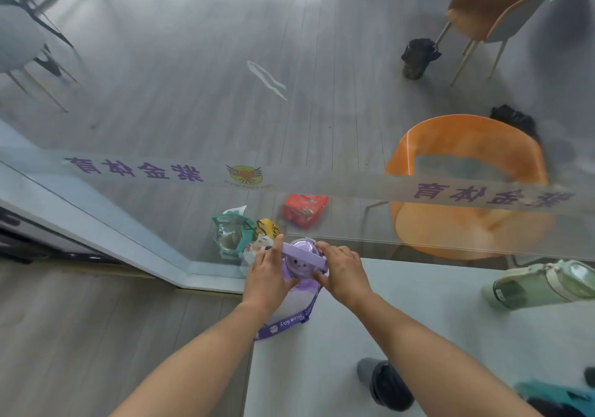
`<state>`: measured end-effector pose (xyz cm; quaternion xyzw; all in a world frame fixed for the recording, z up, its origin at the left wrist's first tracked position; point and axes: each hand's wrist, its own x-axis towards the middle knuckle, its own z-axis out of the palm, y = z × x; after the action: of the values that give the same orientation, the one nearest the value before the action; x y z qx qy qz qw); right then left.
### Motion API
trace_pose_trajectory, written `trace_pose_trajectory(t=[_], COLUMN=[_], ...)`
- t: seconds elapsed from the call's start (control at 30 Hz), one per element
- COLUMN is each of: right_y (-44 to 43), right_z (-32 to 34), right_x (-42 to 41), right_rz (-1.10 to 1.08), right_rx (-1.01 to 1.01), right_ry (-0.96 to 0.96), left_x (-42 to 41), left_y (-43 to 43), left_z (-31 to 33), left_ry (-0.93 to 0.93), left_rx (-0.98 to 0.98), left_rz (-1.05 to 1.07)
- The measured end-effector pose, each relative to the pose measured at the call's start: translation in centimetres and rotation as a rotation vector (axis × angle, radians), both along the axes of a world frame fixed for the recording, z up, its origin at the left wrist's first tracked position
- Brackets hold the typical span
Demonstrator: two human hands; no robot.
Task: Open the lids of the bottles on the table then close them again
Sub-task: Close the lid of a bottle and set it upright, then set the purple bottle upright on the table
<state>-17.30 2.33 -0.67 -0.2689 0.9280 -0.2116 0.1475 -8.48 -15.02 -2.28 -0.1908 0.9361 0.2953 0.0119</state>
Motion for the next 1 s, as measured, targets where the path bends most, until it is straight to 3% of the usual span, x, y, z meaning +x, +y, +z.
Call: trace_pose_trajectory(t=[0.43, 0.63, 0.73, 1.0], right_y=[-0.4, 2.0, 4.4, 10.6], right_z=[-0.3, 0.6, 1.6, 6.5], right_x=[-1.8, -0.7, 0.4, 7.4], right_rz=[0.005, -0.054, -0.052, -0.102], right_rx=[0.009, 0.138, 0.180, 0.176], right_ry=[-0.065, -0.125, -0.110, -0.091], left_x=[-1.4, 1.1, 3.2, 8.1], left_y=[-0.6, -0.2, 0.6, 6.3], left_z=[-0.6, 0.3, 1.2, 3.9], left_ry=[-0.019, -0.128, -0.163, -0.081], left_rx=[-0.042, -0.015, -0.098, 0.081], left_rz=[0.013, 0.191, 0.080, -0.299])
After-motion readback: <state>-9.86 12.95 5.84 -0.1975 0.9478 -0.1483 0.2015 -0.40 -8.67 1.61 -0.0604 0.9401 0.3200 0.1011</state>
